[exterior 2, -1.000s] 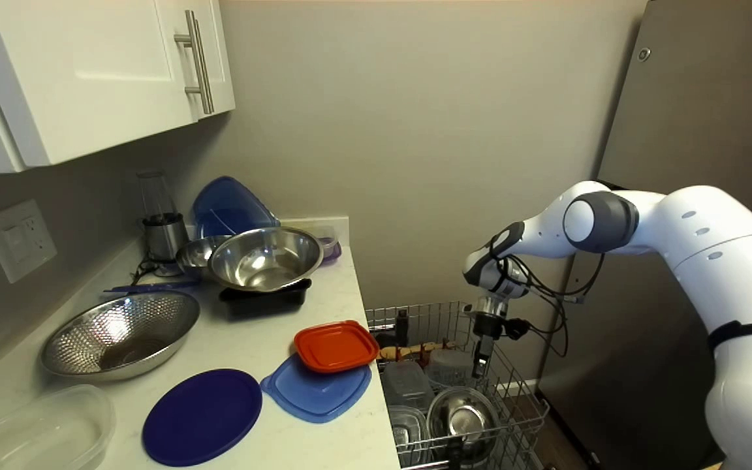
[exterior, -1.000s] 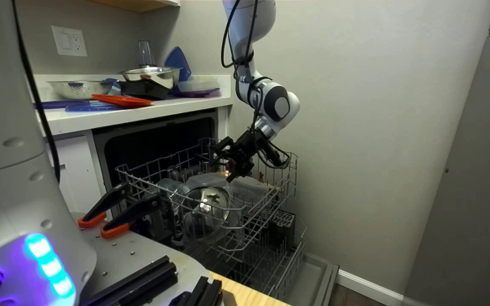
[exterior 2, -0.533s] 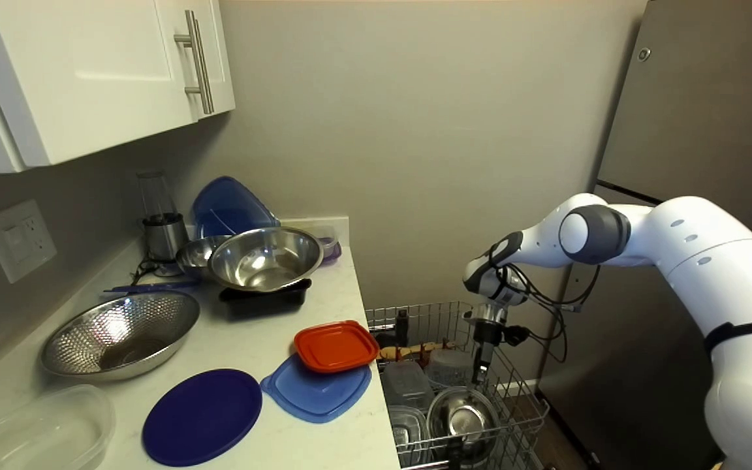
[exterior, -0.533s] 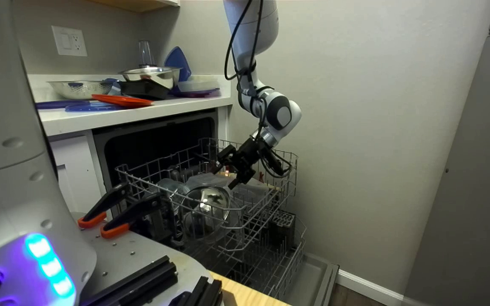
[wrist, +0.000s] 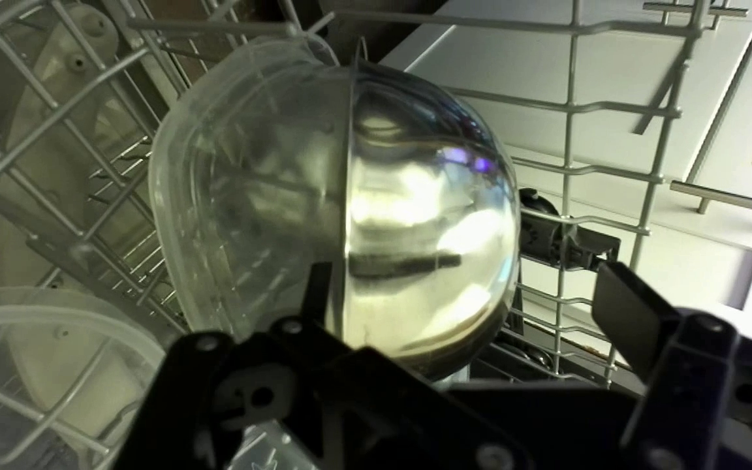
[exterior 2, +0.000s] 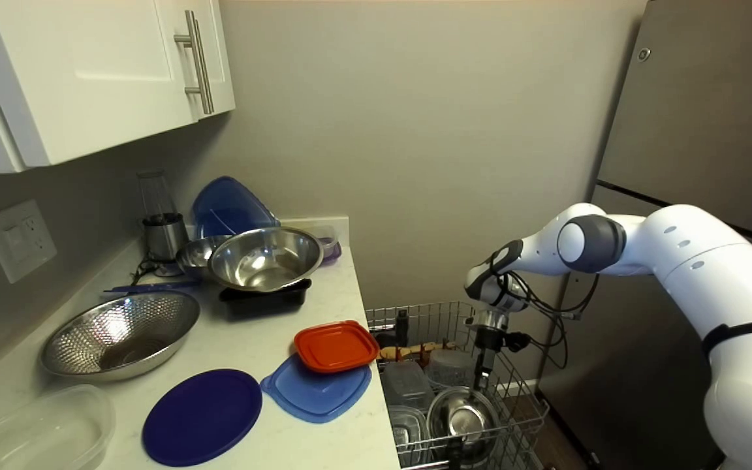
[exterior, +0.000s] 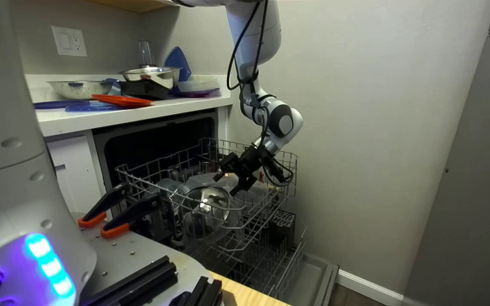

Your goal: Remove a silver bowl from the rack of the dishwasher and put it in the silver basin on the counter

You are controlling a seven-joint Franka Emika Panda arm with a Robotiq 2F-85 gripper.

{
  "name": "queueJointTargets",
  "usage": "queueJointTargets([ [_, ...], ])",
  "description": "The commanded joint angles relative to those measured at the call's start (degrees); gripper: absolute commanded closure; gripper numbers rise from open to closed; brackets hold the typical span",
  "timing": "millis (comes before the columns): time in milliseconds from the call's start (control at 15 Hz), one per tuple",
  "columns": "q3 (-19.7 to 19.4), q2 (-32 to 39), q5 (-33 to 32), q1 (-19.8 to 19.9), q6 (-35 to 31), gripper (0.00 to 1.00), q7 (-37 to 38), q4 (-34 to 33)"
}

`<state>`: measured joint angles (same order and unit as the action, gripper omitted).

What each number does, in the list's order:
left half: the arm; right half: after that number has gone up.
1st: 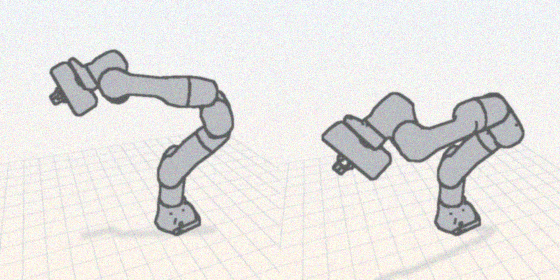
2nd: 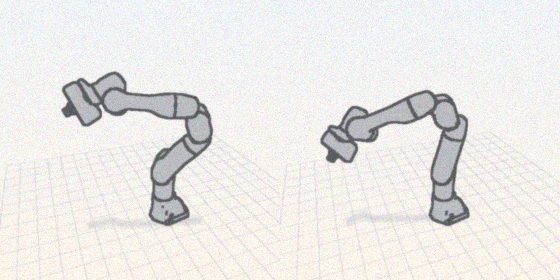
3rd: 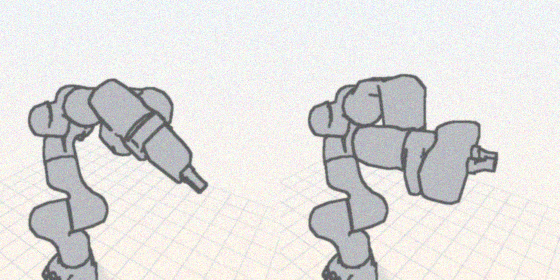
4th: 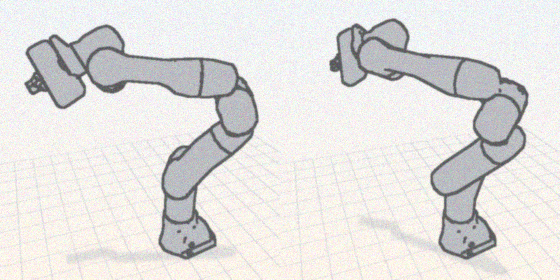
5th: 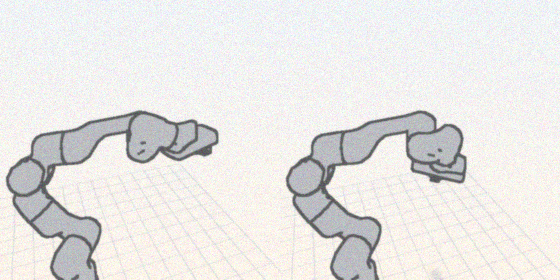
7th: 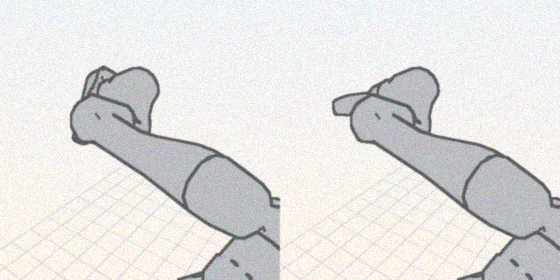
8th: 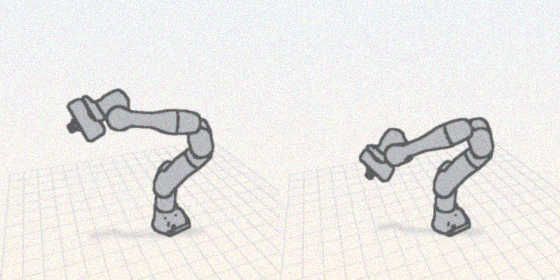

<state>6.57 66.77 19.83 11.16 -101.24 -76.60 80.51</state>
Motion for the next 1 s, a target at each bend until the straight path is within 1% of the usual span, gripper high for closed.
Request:
queueJointTargets([
  [0,0.96,0.96,-2.01,1.23,0.95,0.0,-1.04,-1.74],
  [667,1.45,4.31,-2.22,1.46,2.23,0.0,-1.31,-4.75],
  [800,1.7,5.16,-2.24,1.46,3.18,0.0,-1.45,-5.55],
  [933,2.36,5.73,-1.94,1.76,5.55,0.0,-1.93,-6.62],
])
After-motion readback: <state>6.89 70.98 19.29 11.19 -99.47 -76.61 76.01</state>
